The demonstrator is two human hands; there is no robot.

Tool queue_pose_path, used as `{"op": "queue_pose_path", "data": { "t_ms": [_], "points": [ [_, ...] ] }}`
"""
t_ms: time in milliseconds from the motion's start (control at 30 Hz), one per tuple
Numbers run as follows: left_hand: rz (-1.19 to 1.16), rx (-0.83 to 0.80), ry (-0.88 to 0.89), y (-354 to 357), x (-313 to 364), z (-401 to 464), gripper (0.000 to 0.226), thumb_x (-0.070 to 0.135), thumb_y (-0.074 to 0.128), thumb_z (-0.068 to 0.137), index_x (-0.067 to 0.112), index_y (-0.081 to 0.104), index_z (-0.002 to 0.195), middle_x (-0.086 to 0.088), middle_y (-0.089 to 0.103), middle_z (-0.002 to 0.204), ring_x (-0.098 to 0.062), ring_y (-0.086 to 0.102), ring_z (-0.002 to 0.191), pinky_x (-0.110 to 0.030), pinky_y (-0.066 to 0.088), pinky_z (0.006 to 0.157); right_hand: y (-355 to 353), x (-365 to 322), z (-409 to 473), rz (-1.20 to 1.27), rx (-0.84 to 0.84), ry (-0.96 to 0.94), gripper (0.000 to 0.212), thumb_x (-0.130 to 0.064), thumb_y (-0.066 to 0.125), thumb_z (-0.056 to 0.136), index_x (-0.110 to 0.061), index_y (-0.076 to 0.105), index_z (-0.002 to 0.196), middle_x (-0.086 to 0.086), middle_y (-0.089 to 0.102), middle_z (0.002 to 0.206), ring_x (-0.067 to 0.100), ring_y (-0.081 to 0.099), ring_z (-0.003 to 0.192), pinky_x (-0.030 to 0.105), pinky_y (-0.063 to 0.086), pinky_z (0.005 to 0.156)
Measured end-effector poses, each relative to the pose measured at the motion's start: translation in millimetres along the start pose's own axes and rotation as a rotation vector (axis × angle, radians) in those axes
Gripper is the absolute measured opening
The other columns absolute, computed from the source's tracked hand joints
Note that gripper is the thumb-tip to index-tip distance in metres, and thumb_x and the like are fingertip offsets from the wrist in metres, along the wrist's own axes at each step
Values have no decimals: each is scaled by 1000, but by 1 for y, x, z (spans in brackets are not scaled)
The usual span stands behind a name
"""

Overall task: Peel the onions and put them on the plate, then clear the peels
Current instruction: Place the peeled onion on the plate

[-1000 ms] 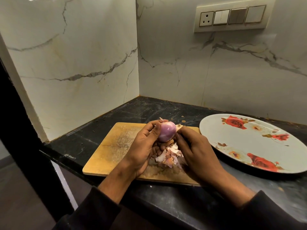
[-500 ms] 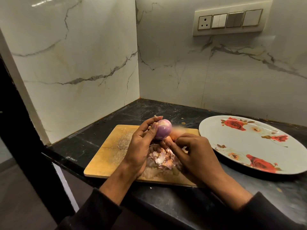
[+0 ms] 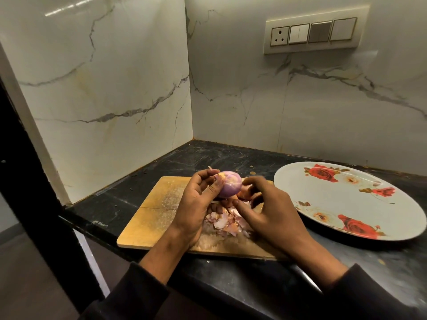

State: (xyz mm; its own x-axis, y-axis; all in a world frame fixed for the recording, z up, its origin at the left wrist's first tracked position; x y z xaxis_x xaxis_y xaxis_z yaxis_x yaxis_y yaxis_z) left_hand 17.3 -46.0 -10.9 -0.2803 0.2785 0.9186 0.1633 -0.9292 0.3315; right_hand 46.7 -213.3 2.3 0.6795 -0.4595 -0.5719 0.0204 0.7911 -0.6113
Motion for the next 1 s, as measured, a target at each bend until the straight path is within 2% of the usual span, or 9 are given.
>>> {"op": "queue_pose_path", "data": {
  "t_ms": [67,133,233,400,467,567,700,867,1000],
  "points": [
    [70,-1,26,1,0,0,42,28,69,82,15,59,121,-10,67,120,-27,70,106,-39,61,80,-1,1,2,116,-20,27,65,-47,77,80,-31,51,137,-20,60,113,-1,64,97,16,57,79],
    [174,-19,74,2,0,-1,40,29,69,82,16,59,118,-4,69,115,-21,70,105,-39,61,82,-2,1,2,150,-60,18,71,-40,81,80,-31,49,143,-17,61,123,0,65,102,17,57,84],
    [266,-62,133,9,4,-5,36,30,68,82,18,59,115,4,71,106,-12,71,101,-30,61,78,-7,5,3,185,-37,22,66,-32,85,77,-27,57,136,-9,68,118,3,68,98,26,60,86],
    [416,-157,157,22,12,-5,36,29,66,85,20,58,119,-4,68,111,-18,74,87,-25,59,68,-22,12,7,179,-3,14,63,-30,86,77,-24,60,135,-11,69,111,-4,65,95,12,54,77],
    [491,-194,171,30,20,0,34,21,66,91,19,57,124,-9,65,114,-16,73,80,-25,59,64,-32,15,11,195,0,16,59,-30,86,78,-24,62,131,-11,70,109,-3,66,95,12,53,74],
    [598,-278,156,55,29,17,35,13,64,95,19,55,128,-4,61,122,-16,74,79,-22,58,58,-56,28,16,187,37,59,57,-32,86,77,-23,64,128,-9,72,108,1,68,95,13,53,75],
    [770,-331,228,94,16,46,37,15,70,92,23,59,127,4,61,123,-18,73,87,-37,63,72,-84,57,18,109,116,201,56,-30,91,71,-26,67,121,-6,73,101,8,70,87,26,60,75],
    [831,-325,248,140,-19,75,34,12,73,90,19,64,122,2,66,117,-19,72,86,-38,62,75,-105,102,18,42,181,386,61,-22,94,65,-21,68,120,2,73,101,16,72,86,39,62,79],
    [929,-354,241,165,-50,92,31,17,75,88,19,67,118,2,72,113,-13,69,99,-37,57,90,-116,128,13,-48,174,493,64,-23,95,61,-20,68,119,3,74,106,17,70,92,39,59,85]
  ]
}}
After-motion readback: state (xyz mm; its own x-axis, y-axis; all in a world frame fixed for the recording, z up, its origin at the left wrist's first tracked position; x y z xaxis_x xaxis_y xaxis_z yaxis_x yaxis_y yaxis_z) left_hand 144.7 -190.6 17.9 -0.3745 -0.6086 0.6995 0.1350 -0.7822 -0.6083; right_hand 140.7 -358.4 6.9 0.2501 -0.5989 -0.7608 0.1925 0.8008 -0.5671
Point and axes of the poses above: each hand's wrist, its own z-axis towards the middle knuckle, its own y-axis out of the palm, x = y × z, the point moved 3 cm from there along z, towards the middle knuckle
